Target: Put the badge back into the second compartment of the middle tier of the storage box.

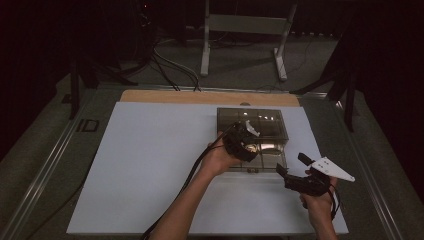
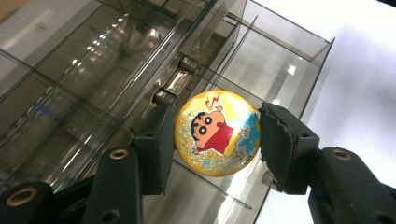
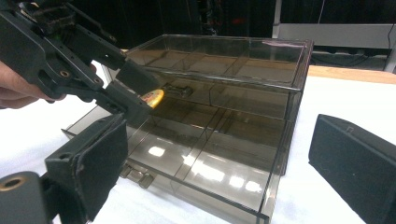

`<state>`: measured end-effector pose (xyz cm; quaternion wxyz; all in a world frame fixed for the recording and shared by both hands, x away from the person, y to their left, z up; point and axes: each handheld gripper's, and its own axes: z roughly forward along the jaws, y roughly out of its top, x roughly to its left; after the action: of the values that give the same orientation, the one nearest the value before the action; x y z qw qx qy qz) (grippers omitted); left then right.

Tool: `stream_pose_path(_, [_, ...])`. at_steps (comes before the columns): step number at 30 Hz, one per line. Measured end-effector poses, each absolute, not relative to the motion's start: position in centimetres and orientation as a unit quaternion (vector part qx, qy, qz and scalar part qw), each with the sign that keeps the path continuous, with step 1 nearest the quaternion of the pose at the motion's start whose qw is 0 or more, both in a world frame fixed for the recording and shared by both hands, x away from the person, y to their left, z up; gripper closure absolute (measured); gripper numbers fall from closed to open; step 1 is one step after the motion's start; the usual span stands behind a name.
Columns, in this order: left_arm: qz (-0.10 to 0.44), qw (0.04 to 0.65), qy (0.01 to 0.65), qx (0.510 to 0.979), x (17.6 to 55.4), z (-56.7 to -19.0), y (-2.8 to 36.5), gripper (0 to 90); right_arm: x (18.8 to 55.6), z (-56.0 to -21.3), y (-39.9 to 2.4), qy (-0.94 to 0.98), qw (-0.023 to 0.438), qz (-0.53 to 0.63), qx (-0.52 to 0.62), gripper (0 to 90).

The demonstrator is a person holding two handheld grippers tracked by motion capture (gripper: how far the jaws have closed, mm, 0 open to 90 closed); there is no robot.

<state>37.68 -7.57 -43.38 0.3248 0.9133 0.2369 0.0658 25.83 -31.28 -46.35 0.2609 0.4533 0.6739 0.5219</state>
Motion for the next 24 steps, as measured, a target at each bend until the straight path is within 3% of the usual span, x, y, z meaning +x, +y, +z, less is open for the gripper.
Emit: stream_pose_path(24, [0.048, 0.302, 0.226, 0.925, 37.5, -44.8, -9.1, 48.6, 25.8, -46.3, -31.3, 0.674, 0.262, 0.520, 0.454, 4.4])
